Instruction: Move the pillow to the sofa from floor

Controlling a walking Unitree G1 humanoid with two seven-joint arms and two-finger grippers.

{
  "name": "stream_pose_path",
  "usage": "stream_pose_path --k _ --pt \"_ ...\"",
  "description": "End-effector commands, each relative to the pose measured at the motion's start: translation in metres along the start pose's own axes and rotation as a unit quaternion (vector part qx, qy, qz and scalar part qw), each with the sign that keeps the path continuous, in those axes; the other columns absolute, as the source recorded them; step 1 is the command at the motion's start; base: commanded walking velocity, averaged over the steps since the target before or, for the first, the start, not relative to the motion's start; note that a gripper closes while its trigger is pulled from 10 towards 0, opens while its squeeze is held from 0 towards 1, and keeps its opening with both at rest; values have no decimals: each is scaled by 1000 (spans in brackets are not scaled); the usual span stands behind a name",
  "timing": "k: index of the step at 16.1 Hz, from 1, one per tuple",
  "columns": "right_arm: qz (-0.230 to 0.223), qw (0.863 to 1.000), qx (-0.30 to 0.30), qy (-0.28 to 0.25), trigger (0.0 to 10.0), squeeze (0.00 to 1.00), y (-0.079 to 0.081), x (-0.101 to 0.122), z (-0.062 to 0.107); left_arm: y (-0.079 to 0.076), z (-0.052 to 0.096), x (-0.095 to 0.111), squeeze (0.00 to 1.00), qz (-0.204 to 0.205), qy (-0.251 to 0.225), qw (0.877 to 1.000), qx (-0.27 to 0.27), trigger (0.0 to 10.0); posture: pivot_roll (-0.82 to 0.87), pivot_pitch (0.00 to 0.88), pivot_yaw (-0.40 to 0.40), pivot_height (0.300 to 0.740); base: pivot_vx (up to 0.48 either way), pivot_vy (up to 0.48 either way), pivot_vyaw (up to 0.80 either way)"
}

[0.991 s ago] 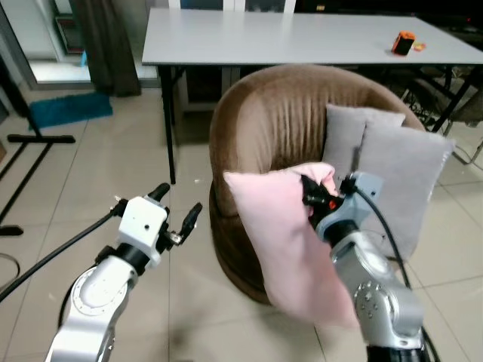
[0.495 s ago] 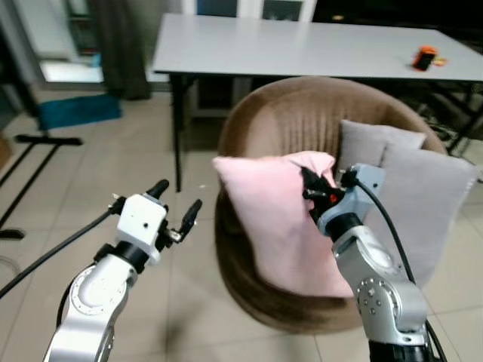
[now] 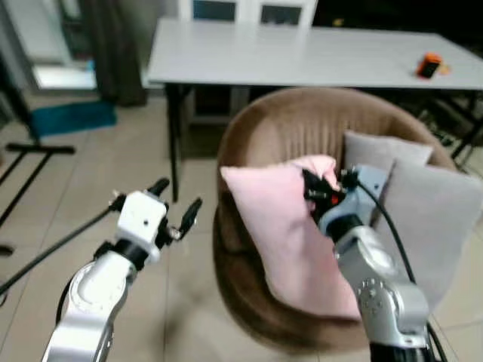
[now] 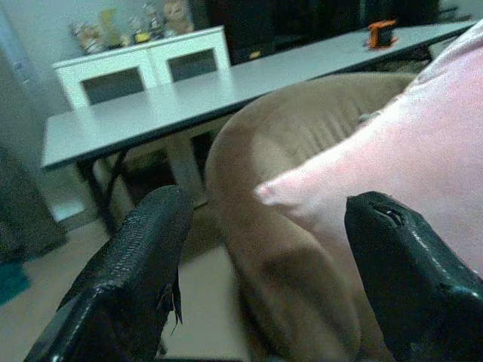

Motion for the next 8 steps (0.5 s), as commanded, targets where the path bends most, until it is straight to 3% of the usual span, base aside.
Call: stream_pose_path --k 1,6,8 --pt "7 1000 -10 -26 10000 0 -7 14 2 -9 -2 0 0 8 -1 1000 -14 10000 27 0 -44 740 364 0 0" --pt "-9 1000 -22 -8 10000 0 -10 -1 5 -17 3 -9 0 -1 21 999 -44 10000 44 0 -44 740 362 0 0" --pt "-9 1000 -14 -3 10000 0 -9 -4 2 -20 4 -11 0 4 24 999 -48 10000 47 0 -41 740 360 0 -716"
Point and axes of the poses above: a point about 5 cm out from each wrist's last joint towards the gripper, its own z axis pointing back from the gripper into the wrist, its own x axis along the axis of the wrist's last joint, y = z × x, the point moved 5 cm from there along -z, pointing out of the wrist towards the gripper, and after that the axes turned 11 degrees about z, right-handed, at the moved point
